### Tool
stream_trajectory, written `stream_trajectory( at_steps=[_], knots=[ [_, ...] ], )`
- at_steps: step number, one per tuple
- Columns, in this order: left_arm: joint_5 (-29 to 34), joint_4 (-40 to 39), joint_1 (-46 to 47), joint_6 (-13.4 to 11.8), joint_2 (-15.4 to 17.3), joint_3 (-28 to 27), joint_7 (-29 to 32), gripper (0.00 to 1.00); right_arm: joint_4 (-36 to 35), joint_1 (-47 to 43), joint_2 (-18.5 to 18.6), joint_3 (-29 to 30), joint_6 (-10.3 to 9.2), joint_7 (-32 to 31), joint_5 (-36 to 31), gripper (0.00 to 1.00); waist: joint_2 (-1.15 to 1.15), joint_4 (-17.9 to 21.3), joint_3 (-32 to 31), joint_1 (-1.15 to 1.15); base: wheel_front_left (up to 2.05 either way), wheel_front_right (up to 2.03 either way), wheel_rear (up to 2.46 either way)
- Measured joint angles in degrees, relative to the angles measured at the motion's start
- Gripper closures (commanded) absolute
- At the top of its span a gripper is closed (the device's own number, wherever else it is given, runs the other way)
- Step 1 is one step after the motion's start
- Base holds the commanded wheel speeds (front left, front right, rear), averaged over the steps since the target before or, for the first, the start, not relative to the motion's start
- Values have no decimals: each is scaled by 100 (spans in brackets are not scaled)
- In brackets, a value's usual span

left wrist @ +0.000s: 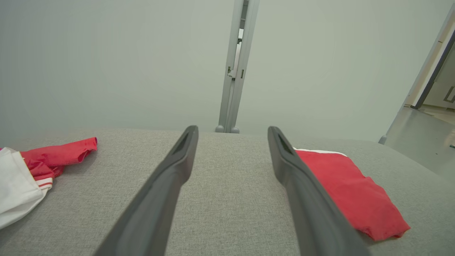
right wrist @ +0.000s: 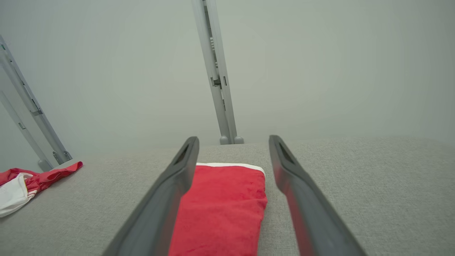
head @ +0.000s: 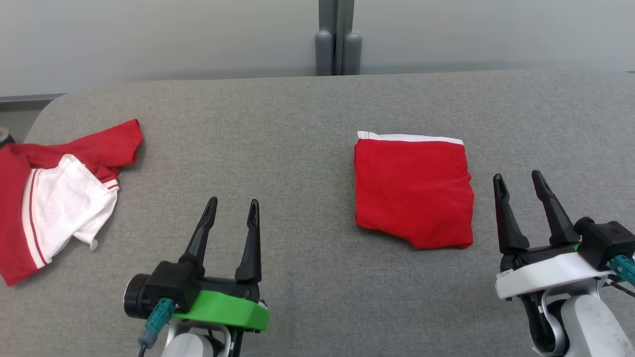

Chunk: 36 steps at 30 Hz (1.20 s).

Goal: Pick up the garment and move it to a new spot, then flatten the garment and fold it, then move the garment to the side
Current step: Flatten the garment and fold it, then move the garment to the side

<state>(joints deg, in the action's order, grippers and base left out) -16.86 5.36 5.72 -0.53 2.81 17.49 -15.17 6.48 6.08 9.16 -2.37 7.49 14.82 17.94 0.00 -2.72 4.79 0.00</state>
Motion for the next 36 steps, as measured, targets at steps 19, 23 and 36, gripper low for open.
stream_trajectory(
  at_steps=[19, 23, 36],
  knots=[
    [283, 13, -129, 3, 0, 113, 0, 0, 92, -193, -234, 125, 1, -30, -208, 0, 0, 78, 36, 0, 0, 0, 0],
    [288, 40, 16, 52, 0, 232, 0, 0, 533, 122, -211, 277, 0, -338, -207, 0, 0, 3, 247, 0, 0, 0, 0],
    [222, 81, 372, 7, 0, 452, 0, 0, 2126, 1303, -414, 948, 0, -1434, 381, 0, 0, -577, 882, 0, 0, 0, 0]
  ],
)
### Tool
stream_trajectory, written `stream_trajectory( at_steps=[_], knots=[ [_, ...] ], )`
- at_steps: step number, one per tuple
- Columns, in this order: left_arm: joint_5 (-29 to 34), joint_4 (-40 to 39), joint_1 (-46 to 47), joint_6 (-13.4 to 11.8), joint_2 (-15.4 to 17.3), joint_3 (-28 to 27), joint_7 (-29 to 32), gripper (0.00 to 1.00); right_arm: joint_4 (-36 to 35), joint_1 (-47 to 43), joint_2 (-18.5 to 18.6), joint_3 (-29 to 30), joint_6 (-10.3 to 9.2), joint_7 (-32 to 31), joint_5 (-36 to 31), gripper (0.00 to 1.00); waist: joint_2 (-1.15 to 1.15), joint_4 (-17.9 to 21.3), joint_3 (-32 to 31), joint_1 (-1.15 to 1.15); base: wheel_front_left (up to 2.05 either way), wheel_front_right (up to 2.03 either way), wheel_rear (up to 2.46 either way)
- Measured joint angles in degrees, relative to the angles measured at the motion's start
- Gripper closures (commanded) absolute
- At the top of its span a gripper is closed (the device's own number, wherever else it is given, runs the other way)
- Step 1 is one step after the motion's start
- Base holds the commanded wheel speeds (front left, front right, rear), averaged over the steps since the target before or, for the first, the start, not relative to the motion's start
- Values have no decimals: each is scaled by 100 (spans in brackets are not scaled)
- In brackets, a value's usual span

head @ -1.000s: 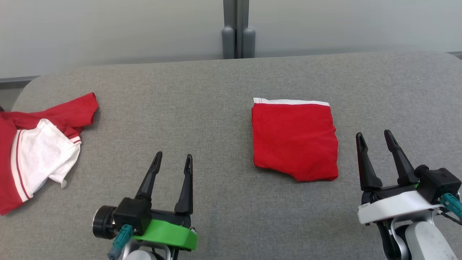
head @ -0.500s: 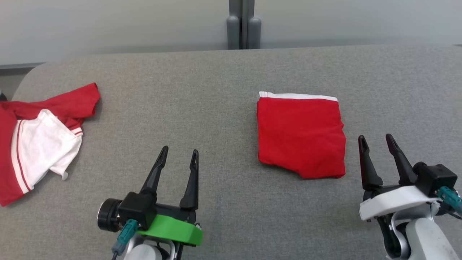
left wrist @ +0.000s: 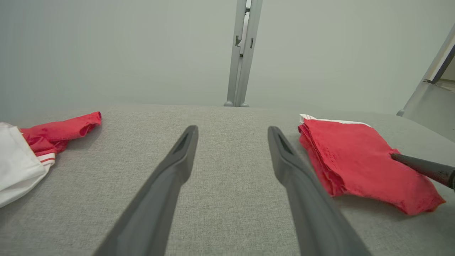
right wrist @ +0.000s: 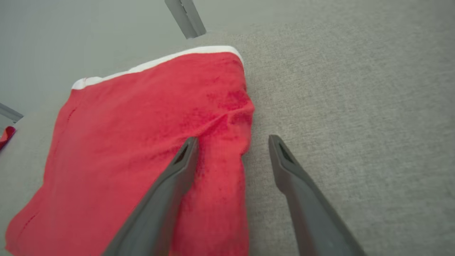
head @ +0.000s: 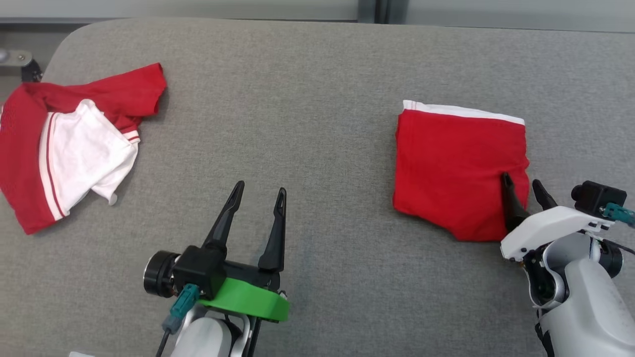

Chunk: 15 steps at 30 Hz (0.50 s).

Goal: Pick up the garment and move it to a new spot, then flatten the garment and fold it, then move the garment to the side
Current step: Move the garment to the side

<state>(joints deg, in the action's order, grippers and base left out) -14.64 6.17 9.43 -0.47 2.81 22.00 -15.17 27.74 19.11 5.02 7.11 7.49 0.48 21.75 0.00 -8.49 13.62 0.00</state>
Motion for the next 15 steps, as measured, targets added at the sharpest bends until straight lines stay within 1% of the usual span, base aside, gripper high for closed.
stream_trajectory(
  at_steps=[4, 7, 8, 9, 11, 15],
  knots=[
    [-47, -8, 39, -12, 0, 19, 0, 0, 380, 251, -33, 81, 0, -252, 207, 0, 0, -192, 118, 0, 0, 0, 0],
    [-54, -18, 59, -45, 0, 30, 1, 0, 525, 393, 3, 37, 0, -302, 276, 0, 0, -283, 186, 0, 0, 0, 0],
    [-54, -19, 60, -54, 0, 35, 0, 0, 566, 424, 35, -31, 0, -320, 250, 41, 0, -300, 207, 0, 0, 0, 0],
    [-45, -14, 65, -53, 0, 49, 0, 0, 592, 449, 82, -98, 0, -315, 196, 100, 0, -308, 220, 0, 0, 0, 0],
    [145, 25, 91, -44, 2, 144, 0, 0, 633, 481, 208, -322, 0, -241, 31, 100, 0, -296, 232, 0, 0, 0, 0],
    [237, 26, 154, -32, 0, 260, 0, 0, 677, 499, 436, -737, 1, 13, -328, 100, 0, -181, 212, 0, 0, 0, 0]
  ],
)
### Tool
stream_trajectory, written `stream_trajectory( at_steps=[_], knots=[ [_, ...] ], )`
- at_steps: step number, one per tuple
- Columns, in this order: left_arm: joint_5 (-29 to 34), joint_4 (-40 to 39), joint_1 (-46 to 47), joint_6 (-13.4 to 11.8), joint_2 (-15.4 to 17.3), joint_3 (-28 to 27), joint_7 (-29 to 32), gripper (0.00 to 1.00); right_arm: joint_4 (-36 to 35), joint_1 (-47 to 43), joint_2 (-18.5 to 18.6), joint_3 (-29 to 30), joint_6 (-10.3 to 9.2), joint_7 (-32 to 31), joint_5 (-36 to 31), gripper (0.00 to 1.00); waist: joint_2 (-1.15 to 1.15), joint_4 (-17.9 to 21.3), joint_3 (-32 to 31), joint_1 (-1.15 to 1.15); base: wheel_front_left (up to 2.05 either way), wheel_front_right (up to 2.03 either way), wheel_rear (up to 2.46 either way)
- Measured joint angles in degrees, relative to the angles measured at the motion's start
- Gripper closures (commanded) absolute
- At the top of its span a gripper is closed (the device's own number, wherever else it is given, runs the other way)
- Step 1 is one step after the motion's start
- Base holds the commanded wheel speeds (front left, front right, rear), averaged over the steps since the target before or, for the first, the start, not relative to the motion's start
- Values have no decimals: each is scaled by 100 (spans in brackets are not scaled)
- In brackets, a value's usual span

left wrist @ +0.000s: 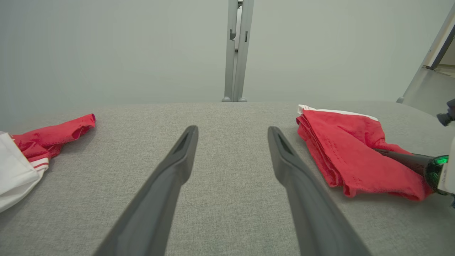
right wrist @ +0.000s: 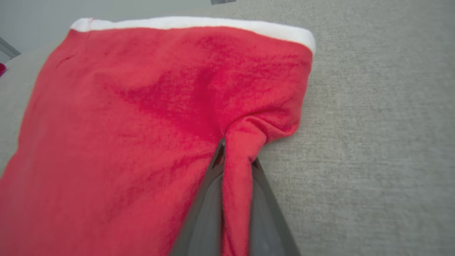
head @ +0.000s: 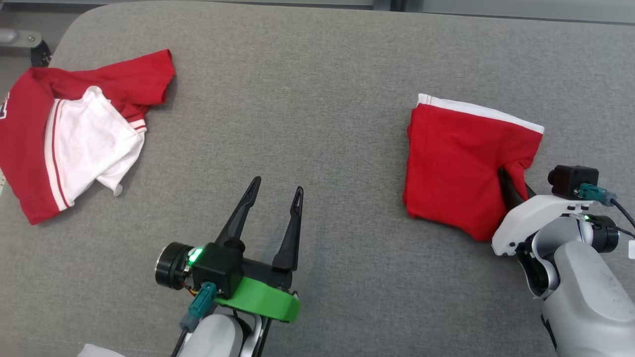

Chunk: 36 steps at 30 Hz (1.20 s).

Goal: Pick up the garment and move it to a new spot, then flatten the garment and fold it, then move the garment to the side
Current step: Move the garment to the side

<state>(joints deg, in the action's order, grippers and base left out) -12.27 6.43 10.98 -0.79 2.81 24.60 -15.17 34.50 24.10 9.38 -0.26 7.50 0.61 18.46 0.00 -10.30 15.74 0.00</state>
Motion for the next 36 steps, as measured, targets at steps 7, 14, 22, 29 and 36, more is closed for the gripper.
stream_trajectory(
  at_steps=[7, 14, 22, 29, 36],
  knots=[
    [49, -42, 98, 26, 0, 146, 0, 0, -46, 146, 614, -706, 4, 285, -582, 100, 0, 367, -39, 0, 0, 0, 0],
    [196, -42, 439, 103, -4, 365, 1, 0, -116, 469, 1526, -1581, 5, 330, -875, 100, 0, 922, 42, 0, 0, 0, 0],
    [467, -5, 910, 237, -8, 566, 0, 0, 112, 922, 2544, -2069, 5, 353, -809, 100, 0, 1482, 416, 0, 0, 0, 0],
    [670, 40, 1402, 382, -8, 632, 0, 0, 590, 1485, 3036, -2160, 5, 549, -746, 100, 0, 1816, 959, 0, 0, 0, 0],
    [641, 75, 1627, 411, -8, 717, 0, 0, 1260, 2009, 3187, -1952, 5, 960, -912, 100, 0, 2009, 1429, 0, 0, 0, 0]
  ],
)
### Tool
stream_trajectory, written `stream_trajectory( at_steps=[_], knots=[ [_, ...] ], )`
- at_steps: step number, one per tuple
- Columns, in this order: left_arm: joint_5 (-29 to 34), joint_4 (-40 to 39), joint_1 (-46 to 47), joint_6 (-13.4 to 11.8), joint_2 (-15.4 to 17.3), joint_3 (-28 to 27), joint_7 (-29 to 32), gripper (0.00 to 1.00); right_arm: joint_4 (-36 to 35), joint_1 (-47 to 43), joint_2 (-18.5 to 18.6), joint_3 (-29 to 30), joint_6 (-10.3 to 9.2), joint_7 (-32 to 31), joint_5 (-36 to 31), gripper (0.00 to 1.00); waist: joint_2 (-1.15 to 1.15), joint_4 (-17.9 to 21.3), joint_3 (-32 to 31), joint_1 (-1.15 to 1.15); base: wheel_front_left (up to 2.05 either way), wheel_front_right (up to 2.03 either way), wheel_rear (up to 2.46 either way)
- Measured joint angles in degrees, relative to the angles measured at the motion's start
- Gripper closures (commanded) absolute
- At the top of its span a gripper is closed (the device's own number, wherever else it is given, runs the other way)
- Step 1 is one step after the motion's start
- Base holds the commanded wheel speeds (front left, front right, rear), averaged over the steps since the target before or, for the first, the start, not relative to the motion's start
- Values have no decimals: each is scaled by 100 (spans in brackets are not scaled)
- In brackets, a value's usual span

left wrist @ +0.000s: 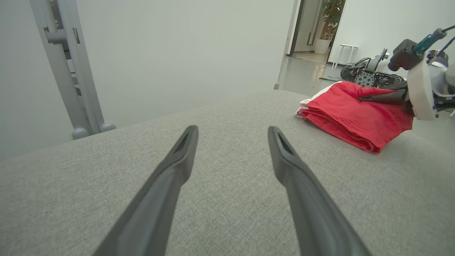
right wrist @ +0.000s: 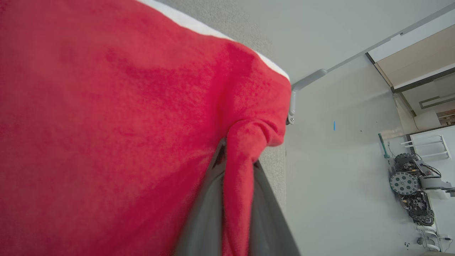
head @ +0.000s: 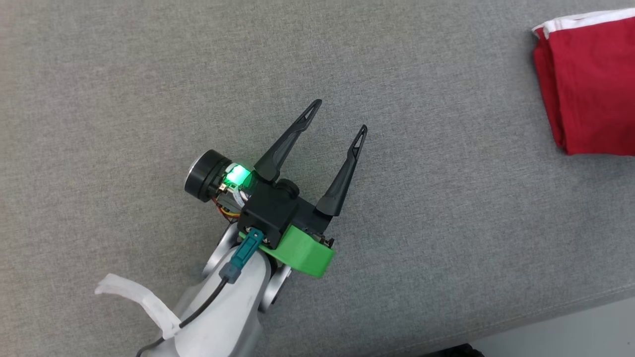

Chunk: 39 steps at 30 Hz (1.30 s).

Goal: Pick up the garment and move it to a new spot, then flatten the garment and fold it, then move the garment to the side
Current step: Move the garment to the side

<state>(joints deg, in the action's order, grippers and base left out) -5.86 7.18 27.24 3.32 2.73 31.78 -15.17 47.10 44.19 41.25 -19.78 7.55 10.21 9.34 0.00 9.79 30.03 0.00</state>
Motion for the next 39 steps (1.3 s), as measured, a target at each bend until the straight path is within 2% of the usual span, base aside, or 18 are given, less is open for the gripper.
stream_trajectory(
  at_steps=[6, 7, 8, 17, 22, 25, 27, 30, 35, 39],
  knots=[
    [-80, -9, 12, -66, 0, 45, 0, 0, 504, 186, -137, 272, 0, 215, -94, 100, 0, -86, 139, 0, 0, 0, 0],
    [-87, -8, 7, -82, 1, 33, 0, 0, 544, 195, -149, 300, 0, 258, -118, 55, 0, -112, 134, 0, 0, 0, 0],
    [-107, -8, -3, -92, 2, 13, 0, 0, 610, 214, -160, 377, 0, 303, -180, 0, 0, -153, 117, 0, 0, 0, 0],
    [-313, -73, -229, -210, 2, -126, 0, 0, 893, 242, -299, 759, -1, 411, -426, 0, 0, -323, -248, 0, 0, 0, 0],
    [-485, -116, -472, -289, 2, -407, 0, 0, 680, 191, -751, 860, 0, 453, -333, 0, 0, -371, -609, 0, 0, 0, 0],
    [-564, -154, -676, -342, 2, -620, 0, 0, 354, 86, -1059, 983, -1, 463, -69, 0, 0, -407, -893, 0, 0, 0, 0],
    [-641, -186, -823, -400, 1, -809, 0, 0, 127, -52, -1413, 1121, -2, 477, 423, 0, 0, -435, -1076, 0, 0, 0, 0],
    [-671, -204, -1078, -416, 5, -1011, 0, 0, -327, -404, -1830, 881, 1, 474, 855, 0, 0, -487, -1361, 0, 0, 0, 0],
    [-795, -223, -1541, -448, 4, -1338, 0, 0, -1260, -1083, -2096, 860, -3, 469, 1597, 0, 0, -611, -1835, 1, 0, 0, 0],
    [-820, -196, -1790, -495, 7, -1581, 0, 0, -2006, -1833, -2403, 948, -2, 477, 1661, 0, 0, -730, -2166, 0, 0, 0, 0]
  ],
)
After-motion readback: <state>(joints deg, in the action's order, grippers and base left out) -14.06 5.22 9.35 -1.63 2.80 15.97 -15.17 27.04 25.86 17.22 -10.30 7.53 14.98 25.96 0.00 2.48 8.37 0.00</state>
